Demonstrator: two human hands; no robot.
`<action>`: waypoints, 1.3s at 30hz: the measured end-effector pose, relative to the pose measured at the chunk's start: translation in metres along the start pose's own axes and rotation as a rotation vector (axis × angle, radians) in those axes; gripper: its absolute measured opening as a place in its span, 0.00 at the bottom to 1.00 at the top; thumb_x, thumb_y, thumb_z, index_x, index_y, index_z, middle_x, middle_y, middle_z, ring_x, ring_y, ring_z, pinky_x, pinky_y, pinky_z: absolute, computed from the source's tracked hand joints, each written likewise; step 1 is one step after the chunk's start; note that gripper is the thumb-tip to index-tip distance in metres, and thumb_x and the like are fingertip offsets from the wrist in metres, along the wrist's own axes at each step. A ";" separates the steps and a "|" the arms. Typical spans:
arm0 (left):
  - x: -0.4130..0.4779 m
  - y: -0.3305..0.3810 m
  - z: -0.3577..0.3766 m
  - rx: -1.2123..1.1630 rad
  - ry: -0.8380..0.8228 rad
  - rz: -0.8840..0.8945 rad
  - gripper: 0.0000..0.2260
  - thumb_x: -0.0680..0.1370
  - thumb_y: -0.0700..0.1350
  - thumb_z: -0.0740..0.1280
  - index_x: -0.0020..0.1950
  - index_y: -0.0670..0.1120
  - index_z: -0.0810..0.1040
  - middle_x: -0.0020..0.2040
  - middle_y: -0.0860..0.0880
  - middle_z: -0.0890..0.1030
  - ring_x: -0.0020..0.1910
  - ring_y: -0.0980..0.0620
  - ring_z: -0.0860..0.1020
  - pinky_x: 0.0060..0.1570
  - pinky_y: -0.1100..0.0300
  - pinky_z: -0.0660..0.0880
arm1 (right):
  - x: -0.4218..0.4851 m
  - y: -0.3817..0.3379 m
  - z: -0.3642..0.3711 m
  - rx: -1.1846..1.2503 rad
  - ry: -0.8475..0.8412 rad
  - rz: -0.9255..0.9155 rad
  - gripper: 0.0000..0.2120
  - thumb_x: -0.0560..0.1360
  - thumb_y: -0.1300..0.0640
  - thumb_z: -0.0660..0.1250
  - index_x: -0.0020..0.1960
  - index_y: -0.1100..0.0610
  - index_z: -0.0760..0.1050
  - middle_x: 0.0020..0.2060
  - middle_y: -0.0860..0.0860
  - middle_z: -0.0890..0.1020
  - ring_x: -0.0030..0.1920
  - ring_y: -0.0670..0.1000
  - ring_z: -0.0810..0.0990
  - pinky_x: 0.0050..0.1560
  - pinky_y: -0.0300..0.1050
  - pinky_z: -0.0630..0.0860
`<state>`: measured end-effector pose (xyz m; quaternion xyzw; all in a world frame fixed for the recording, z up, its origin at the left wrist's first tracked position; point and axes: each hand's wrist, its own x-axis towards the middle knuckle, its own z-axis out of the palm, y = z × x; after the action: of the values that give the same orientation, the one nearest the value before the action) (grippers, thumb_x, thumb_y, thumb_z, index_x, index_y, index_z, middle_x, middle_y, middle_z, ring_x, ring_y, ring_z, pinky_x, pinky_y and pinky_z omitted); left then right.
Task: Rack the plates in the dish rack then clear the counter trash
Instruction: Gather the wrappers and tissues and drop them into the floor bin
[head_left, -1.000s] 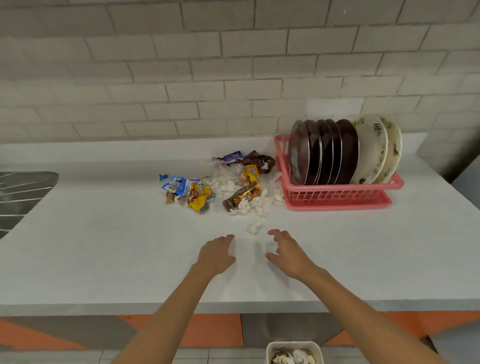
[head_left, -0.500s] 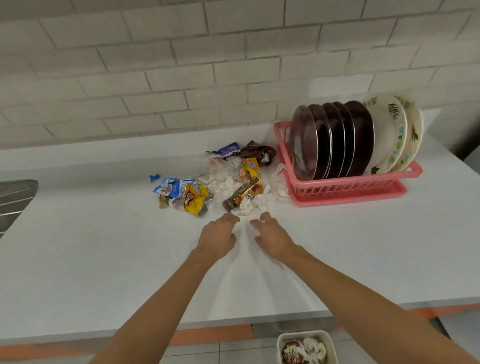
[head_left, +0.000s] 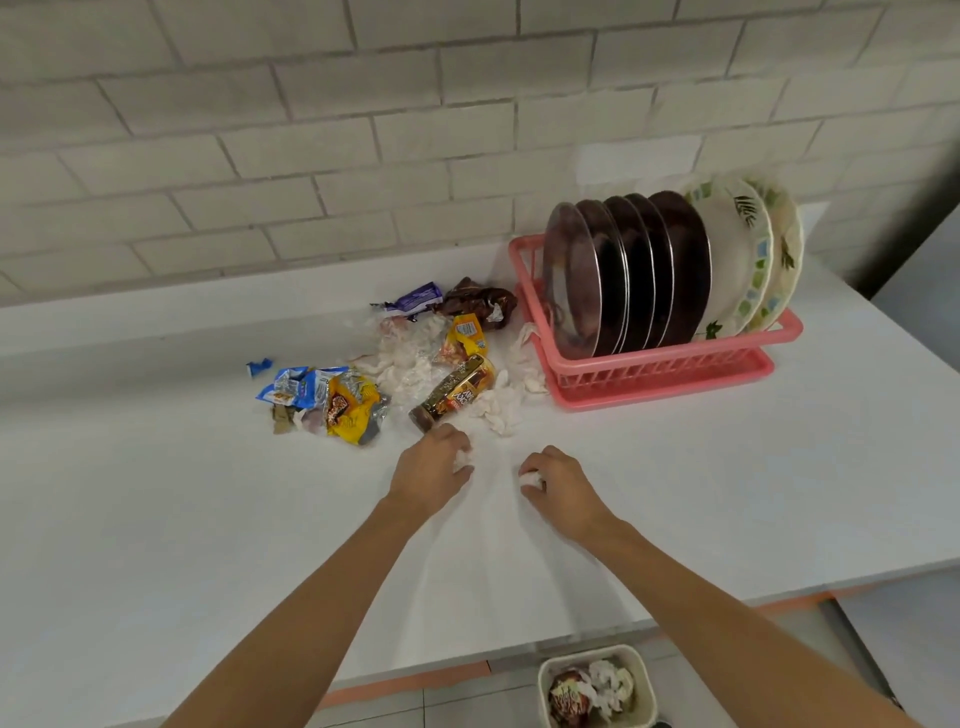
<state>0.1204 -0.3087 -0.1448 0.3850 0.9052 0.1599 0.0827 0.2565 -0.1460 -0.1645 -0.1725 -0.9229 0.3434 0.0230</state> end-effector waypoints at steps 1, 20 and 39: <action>-0.004 0.001 0.004 -0.041 0.007 0.005 0.08 0.76 0.47 0.70 0.53 0.49 0.77 0.55 0.53 0.76 0.52 0.52 0.76 0.47 0.56 0.76 | -0.002 0.000 0.001 0.008 0.010 0.008 0.09 0.74 0.65 0.68 0.54 0.58 0.80 0.48 0.53 0.76 0.43 0.50 0.74 0.48 0.36 0.69; -0.062 0.013 0.030 -0.523 0.141 0.000 0.07 0.69 0.38 0.77 0.45 0.43 0.83 0.43 0.54 0.81 0.41 0.63 0.77 0.42 0.73 0.70 | -0.042 -0.005 -0.010 0.079 -0.057 -0.031 0.10 0.73 0.63 0.70 0.52 0.54 0.83 0.45 0.51 0.81 0.43 0.48 0.79 0.46 0.34 0.72; -0.208 0.182 0.096 -0.671 0.241 -0.313 0.09 0.73 0.47 0.75 0.52 0.48 0.83 0.45 0.56 0.82 0.42 0.60 0.77 0.42 0.70 0.73 | -0.227 0.095 -0.075 0.402 -0.126 0.057 0.13 0.73 0.65 0.70 0.56 0.54 0.82 0.50 0.49 0.83 0.45 0.47 0.83 0.50 0.41 0.79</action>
<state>0.4124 -0.3191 -0.1645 0.1722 0.8537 0.4765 0.1207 0.5108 -0.1086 -0.1512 -0.1689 -0.8302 0.5312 -0.0104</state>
